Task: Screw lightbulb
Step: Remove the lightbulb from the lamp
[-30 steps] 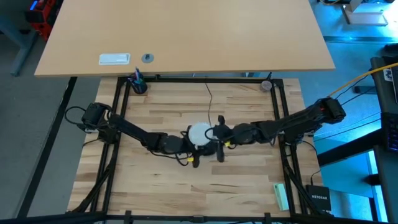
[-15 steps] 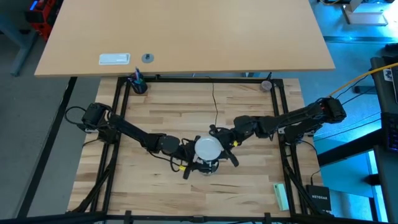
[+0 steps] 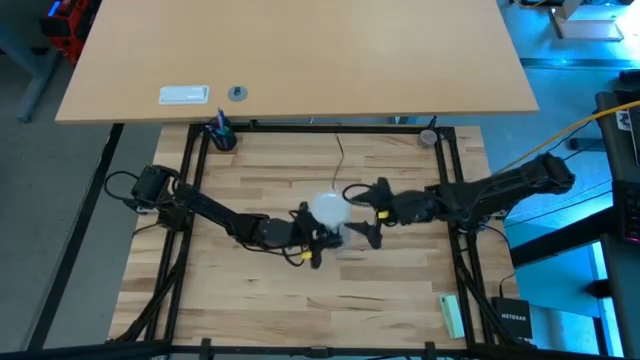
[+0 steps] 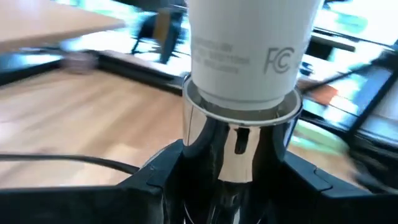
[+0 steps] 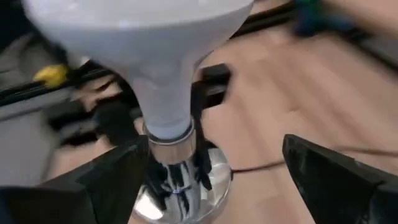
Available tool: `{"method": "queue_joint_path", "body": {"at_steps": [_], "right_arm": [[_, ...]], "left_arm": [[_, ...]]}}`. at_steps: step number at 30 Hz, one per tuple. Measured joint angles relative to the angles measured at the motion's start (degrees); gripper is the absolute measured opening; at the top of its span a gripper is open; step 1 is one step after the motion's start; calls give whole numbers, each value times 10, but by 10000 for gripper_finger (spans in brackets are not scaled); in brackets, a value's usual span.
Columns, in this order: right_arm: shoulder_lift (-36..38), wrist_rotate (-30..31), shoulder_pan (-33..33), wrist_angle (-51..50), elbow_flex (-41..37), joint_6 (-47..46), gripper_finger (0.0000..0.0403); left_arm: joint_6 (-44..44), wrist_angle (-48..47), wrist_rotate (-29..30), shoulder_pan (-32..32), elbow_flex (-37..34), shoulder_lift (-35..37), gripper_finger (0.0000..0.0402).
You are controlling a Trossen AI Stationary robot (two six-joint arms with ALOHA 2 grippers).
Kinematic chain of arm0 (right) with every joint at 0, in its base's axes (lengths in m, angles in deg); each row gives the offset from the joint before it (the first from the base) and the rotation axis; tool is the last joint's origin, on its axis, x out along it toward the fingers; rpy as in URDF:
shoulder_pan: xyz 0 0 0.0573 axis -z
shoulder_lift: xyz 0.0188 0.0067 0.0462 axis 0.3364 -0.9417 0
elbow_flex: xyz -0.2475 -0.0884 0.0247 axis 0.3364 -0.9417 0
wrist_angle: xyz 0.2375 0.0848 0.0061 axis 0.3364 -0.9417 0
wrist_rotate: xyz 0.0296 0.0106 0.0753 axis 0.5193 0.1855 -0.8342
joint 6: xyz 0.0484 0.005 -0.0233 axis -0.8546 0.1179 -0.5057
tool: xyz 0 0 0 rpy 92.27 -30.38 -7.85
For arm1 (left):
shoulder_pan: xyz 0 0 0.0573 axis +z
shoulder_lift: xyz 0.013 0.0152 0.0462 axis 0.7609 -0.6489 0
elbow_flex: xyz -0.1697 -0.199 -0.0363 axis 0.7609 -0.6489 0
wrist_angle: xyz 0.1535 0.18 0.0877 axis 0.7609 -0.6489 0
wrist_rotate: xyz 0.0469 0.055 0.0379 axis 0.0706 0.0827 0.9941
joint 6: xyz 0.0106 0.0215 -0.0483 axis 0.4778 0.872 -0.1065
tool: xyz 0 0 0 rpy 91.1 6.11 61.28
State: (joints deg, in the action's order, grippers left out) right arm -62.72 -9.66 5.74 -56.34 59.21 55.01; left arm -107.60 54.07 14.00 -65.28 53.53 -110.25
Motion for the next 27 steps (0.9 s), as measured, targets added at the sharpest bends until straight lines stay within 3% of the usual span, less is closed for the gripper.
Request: {"method": "queue_joint_path", "body": {"at_steps": [3, 5, 9, 14, 17, 22, 27], "right_arm": [[-19, 130, -31, 34, -9, -13, 370], [-48, 175, -36, 90, -9, -9, 363], [-109, 185, -31, 199, -7, 27, 340], [-150, 206, -16, 214, 11, 44, 302], [-152, 181, -9, 211, 19, 54, 263], [-140, 142, -12, 168, 40, 94, 147], [-113, -4, -10, 162, 45, 124, 147]], "left_arm": [[-25, -5, 76, 2, 0, 0, 163], [-35, -7, 104, 2, 0, 0, 163], [-47, -29, 125, 1, 0, 0, 163], [-48, -31, 127, -1, 0, 0, 163], [-44, -30, 127, -2, 0, 0, 163], [-25, -24, 96, -6, 0, 5, 163], [26, -26, 1, -7, 0, 28, 163]]}}
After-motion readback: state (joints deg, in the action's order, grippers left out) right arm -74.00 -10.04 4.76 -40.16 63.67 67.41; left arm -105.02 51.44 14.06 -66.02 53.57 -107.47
